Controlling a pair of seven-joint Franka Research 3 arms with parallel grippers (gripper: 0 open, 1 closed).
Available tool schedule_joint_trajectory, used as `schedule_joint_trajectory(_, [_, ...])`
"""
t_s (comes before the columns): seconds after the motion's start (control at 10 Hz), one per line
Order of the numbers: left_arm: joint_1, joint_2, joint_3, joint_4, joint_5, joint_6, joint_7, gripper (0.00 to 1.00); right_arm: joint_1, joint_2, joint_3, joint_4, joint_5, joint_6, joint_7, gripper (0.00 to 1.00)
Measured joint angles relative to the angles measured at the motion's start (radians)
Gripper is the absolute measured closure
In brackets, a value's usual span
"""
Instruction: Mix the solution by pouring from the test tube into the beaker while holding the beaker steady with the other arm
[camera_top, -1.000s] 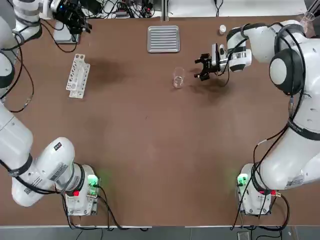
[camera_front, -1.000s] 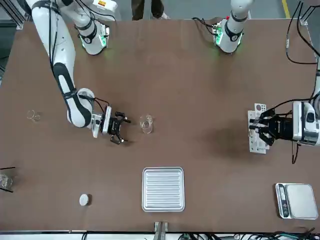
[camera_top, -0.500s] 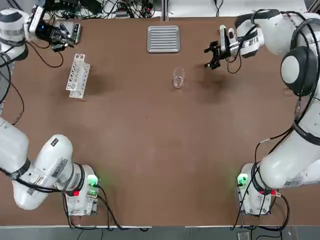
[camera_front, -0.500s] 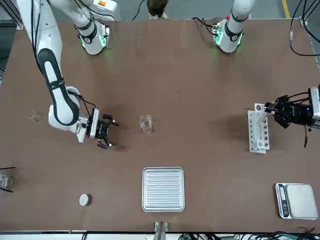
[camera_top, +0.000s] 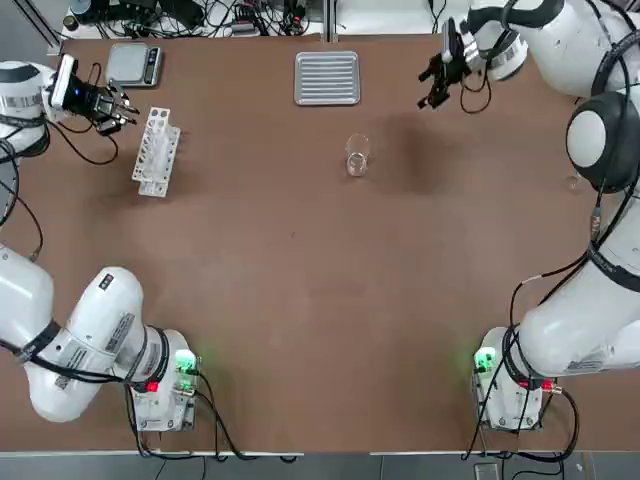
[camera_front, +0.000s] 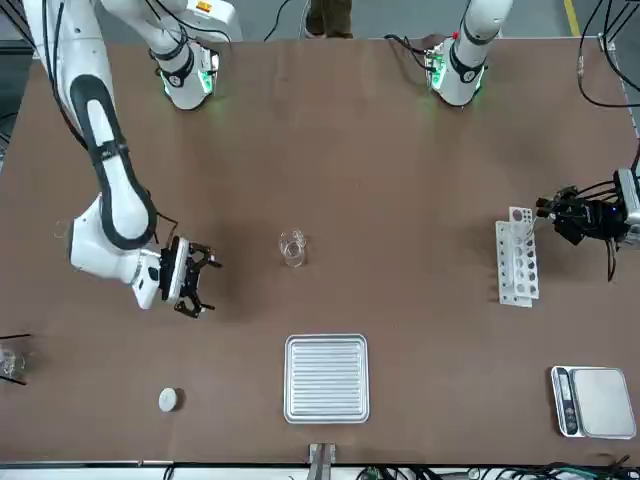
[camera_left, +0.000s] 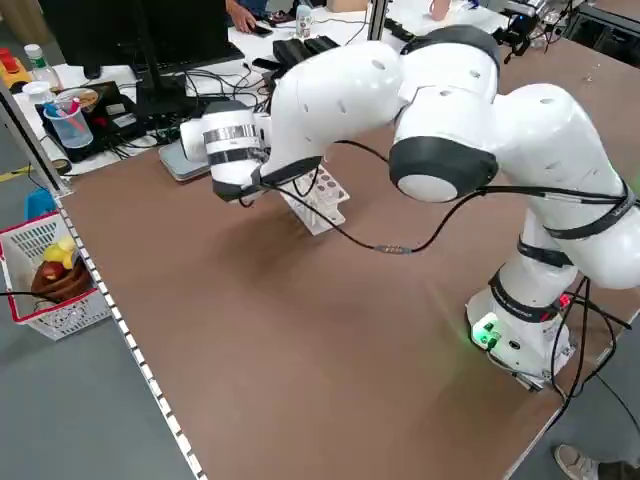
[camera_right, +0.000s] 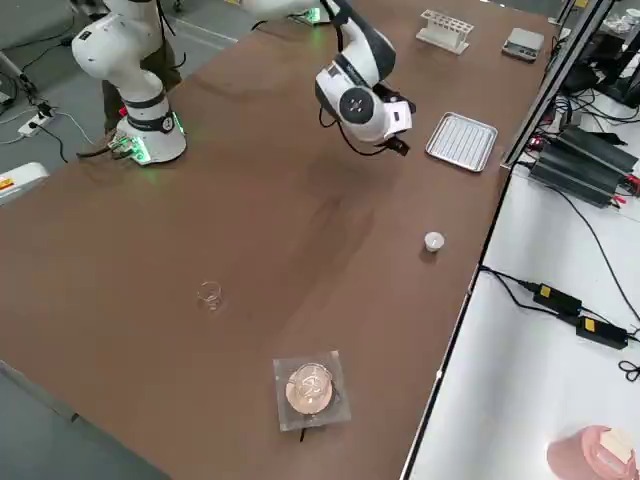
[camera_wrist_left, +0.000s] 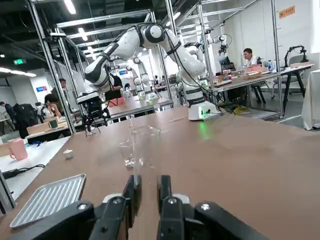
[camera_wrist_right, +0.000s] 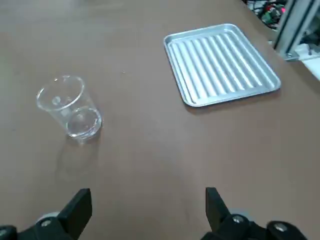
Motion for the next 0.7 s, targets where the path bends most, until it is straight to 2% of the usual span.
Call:
schedule_joint_trajectory(0.2, [-0.002,0.018,0.003,0.000,0.000,0.001,0.030,0.78,-0.036,-0.002,0.050,0.081,-0.107,0.003,0.181,0.00])
schedule_joint_trajectory(0.4, [-0.002,0.026,0.019,0.002,0.000,0.002,0.036,0.78,-0.060,-0.003,0.064,0.148,-0.285,-0.002,0.417,0.00])
schedule_joint_trajectory(0.7, [-0.001,0.027,0.065,0.044,-0.023,0.003,0.035,0.78,-0.086,-0.005,0.109,0.261,-0.636,-0.085,1.004,0.00])
